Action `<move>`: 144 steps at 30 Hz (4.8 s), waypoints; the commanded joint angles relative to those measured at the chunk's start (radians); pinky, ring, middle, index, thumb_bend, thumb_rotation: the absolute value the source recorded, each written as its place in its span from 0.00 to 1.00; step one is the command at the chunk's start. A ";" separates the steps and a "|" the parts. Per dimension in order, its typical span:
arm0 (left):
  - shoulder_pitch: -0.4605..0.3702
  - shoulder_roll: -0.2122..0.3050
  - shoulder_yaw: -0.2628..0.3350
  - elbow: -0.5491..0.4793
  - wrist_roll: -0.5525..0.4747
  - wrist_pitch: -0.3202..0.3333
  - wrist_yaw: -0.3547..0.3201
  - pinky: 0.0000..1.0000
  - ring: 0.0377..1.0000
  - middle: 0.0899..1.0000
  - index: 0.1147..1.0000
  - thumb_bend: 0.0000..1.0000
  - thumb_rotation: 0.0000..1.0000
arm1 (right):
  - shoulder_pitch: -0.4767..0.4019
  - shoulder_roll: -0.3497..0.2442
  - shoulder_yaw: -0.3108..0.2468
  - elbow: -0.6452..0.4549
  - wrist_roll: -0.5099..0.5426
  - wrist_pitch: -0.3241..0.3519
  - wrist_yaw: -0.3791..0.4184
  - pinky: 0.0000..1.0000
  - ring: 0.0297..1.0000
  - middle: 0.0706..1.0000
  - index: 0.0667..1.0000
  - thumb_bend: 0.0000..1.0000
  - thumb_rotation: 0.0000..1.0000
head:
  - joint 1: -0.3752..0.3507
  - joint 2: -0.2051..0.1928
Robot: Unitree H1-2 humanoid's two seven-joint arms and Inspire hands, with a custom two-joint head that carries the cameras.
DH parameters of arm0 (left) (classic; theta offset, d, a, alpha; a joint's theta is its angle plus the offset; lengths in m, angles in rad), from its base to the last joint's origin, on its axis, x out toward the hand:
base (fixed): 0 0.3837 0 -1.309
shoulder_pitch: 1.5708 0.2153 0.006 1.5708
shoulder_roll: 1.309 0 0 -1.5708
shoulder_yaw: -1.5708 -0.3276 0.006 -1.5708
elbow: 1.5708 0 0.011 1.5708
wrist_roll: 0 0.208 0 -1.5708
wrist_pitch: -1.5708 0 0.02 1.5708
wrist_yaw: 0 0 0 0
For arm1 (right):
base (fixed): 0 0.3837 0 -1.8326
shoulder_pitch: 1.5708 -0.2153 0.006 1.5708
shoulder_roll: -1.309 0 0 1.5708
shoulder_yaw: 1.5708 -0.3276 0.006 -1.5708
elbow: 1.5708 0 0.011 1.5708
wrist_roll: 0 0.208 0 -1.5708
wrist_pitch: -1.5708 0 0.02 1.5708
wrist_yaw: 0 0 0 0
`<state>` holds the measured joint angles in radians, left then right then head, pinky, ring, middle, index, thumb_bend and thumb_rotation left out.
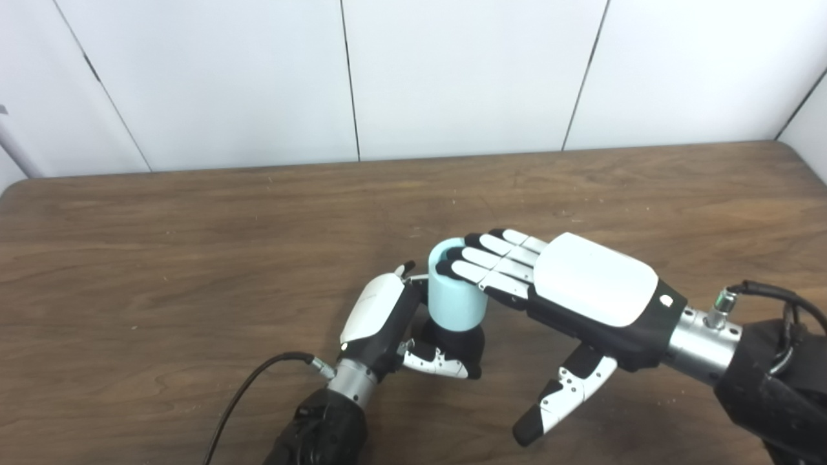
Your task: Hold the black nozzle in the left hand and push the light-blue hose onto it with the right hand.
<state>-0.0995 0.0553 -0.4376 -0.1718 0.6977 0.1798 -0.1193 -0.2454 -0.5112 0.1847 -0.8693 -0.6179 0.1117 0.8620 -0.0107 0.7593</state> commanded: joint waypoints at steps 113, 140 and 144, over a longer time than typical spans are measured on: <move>0.001 0.017 -0.026 0.046 0.033 0.046 -0.034 1.00 0.50 0.40 0.43 0.50 0.00 | 0.123 -0.066 0.101 0.160 -0.043 -0.129 -0.142 1.00 1.00 1.00 1.00 0.68 1.00 | -0.003 0.026; 0.004 0.012 -0.028 0.049 0.032 0.044 -0.032 1.00 0.46 0.41 0.44 0.50 0.00 | 0.021 -0.040 0.053 0.080 0.006 -0.007 -0.123 1.00 1.00 1.00 1.00 0.67 1.00 | -0.005 0.026; 0.005 0.012 -0.030 0.047 0.034 0.046 -0.034 1.00 0.45 0.42 0.44 0.50 0.00 | -0.007 0.004 0.005 0.066 0.022 -0.009 -0.176 1.00 1.00 1.00 1.00 0.66 1.00 | -0.003 0.027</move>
<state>-0.1142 0.0509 -0.4608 -0.1597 0.7004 0.1823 -0.1265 -0.2135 -0.5189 0.2139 -0.7712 -0.6082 0.1056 0.7262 -0.0123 0.7854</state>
